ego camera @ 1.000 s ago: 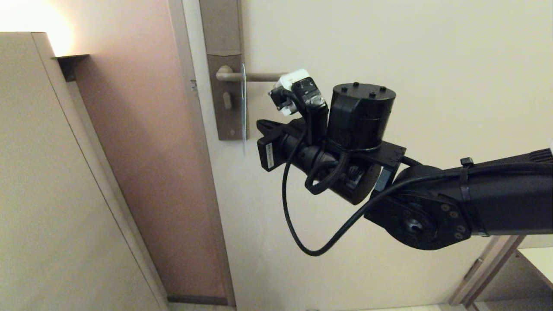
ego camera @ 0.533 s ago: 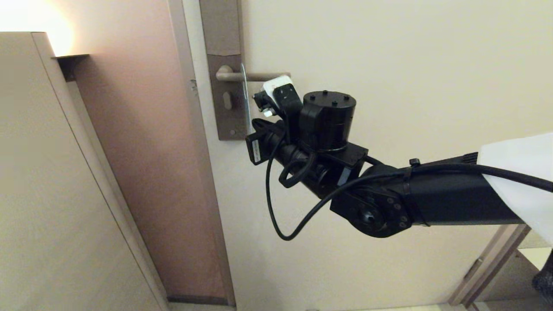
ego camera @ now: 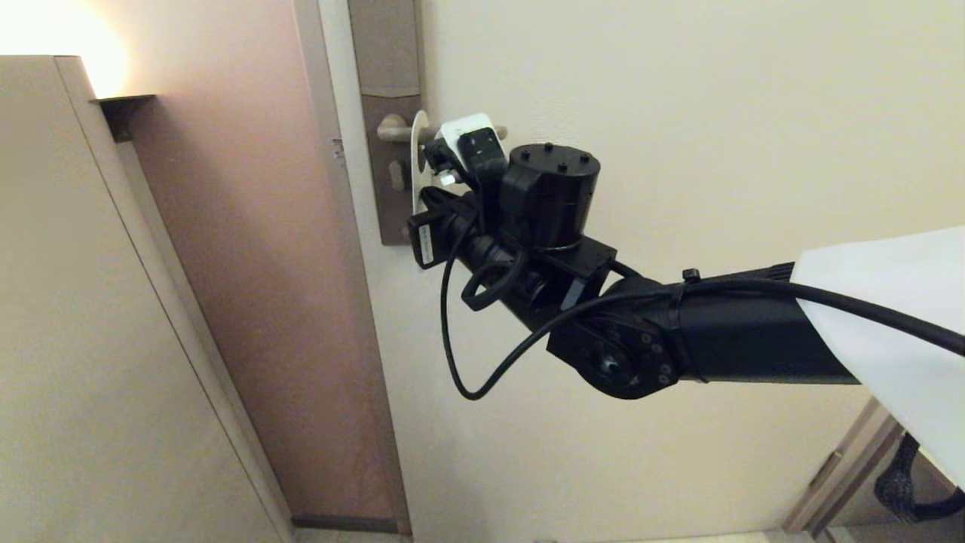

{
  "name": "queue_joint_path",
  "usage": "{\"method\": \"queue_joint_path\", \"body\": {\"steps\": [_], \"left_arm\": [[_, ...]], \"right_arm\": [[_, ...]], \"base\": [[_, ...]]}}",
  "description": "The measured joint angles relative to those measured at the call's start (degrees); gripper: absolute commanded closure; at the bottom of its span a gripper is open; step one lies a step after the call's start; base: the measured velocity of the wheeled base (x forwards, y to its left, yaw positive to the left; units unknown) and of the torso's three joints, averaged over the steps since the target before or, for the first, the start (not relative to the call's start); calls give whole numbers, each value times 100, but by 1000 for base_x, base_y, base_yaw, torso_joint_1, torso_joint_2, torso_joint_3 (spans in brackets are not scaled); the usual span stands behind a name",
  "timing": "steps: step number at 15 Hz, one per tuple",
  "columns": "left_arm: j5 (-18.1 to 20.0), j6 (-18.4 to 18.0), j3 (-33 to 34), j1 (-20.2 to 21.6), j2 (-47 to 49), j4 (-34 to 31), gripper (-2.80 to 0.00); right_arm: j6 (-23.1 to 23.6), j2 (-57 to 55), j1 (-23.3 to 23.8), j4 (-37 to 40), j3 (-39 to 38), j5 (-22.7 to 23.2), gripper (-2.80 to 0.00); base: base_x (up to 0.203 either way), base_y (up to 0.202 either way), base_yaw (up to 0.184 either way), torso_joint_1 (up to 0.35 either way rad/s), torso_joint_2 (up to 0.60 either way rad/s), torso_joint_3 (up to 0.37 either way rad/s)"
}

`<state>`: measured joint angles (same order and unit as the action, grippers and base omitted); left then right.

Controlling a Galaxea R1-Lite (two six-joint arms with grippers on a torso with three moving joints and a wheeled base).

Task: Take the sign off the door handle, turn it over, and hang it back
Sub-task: Hang the sign back with the other side facing out

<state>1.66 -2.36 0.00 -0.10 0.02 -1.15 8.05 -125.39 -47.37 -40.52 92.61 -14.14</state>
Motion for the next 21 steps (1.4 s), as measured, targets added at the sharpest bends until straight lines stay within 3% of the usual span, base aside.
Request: {"method": "queue_joint_path", "body": {"steps": [11,21], "left_arm": [[-2,0,0,-1,0,0,0],[-2,0,0,-1,0,0,0]], "right_arm": [[223,-515,-262,-95,945,-11,0],[596,-926,-262,-614,1042,-105,0]], "base": [[0,0,0,0,0,0],[0,0,0,0,0,0]]}}
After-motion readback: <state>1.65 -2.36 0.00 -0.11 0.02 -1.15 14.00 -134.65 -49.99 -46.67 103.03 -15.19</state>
